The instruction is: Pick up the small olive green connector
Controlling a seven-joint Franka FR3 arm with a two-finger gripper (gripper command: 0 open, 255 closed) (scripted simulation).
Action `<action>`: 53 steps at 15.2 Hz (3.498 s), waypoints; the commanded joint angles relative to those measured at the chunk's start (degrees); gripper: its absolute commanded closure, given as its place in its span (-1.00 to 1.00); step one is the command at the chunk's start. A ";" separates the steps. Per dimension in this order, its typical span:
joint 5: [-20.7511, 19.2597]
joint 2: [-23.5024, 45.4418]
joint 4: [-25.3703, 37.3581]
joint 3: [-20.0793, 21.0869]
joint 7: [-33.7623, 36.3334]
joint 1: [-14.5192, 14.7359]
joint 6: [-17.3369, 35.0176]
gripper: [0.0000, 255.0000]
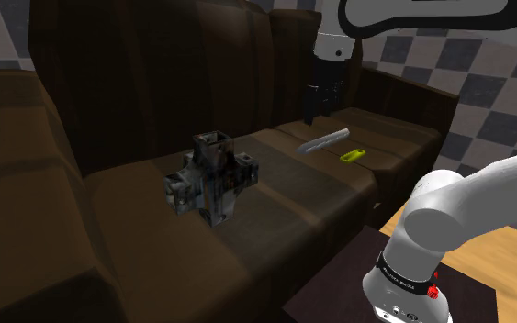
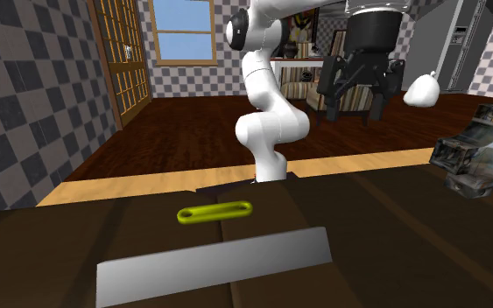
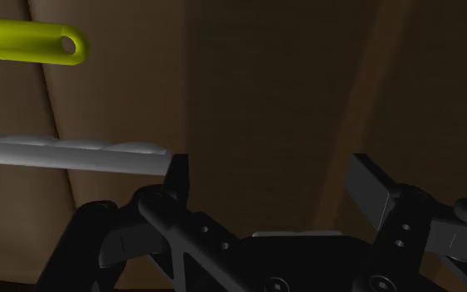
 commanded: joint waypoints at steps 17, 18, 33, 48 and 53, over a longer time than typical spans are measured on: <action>-23.42 -15.34 -14.59 -31.94 -65.14 9.68 0.73 -1.00; -25.16 -14.93 -14.22 -34.33 -69.25 10.51 1.13 -1.00; -38.20 -8.42 -12.66 -55.04 -95.59 19.79 10.63 -1.00; -36.40 -8.71 -10.54 -52.74 -96.13 19.55 7.88 1.00; -34.52 -9.02 -7.59 -50.32 -96.57 19.71 4.38 1.00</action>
